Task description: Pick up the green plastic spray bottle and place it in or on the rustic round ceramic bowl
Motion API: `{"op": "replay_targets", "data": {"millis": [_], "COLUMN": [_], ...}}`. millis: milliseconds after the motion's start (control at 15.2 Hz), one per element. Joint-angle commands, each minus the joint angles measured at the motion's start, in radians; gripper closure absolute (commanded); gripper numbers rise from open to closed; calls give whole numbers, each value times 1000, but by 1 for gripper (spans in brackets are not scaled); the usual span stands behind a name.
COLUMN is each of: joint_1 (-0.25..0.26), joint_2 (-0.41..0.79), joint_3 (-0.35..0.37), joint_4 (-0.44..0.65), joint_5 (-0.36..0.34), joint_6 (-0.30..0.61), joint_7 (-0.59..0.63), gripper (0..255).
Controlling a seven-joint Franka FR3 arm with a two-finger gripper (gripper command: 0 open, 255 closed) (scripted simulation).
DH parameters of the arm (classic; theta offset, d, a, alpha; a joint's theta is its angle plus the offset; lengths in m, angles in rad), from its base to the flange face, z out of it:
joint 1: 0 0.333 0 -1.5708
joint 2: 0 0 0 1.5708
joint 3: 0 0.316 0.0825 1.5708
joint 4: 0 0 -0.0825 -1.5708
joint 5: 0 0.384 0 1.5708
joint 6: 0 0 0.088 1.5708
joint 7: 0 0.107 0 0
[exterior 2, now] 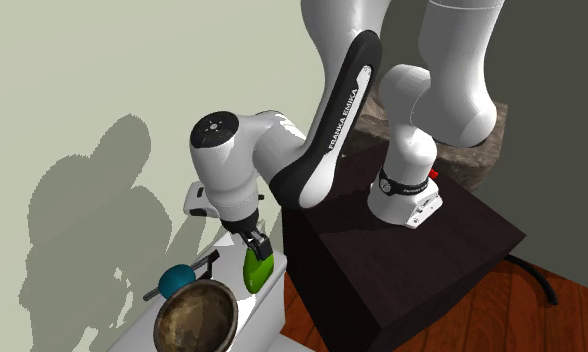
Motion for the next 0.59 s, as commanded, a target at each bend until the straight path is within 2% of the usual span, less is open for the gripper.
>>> {"op": "replay_targets", "data": {"millis": [0, 66, 528], "joint_1": [0, 0, 0], "joint_2": [0, 0, 0], "joint_3": [0, 0, 0], "joint_4": [0, 0, 0], "joint_5": [0, 0, 0], "joint_6": [0, 0, 0], "joint_7": [0, 0, 0], "gripper": [0, 255, 255]}}
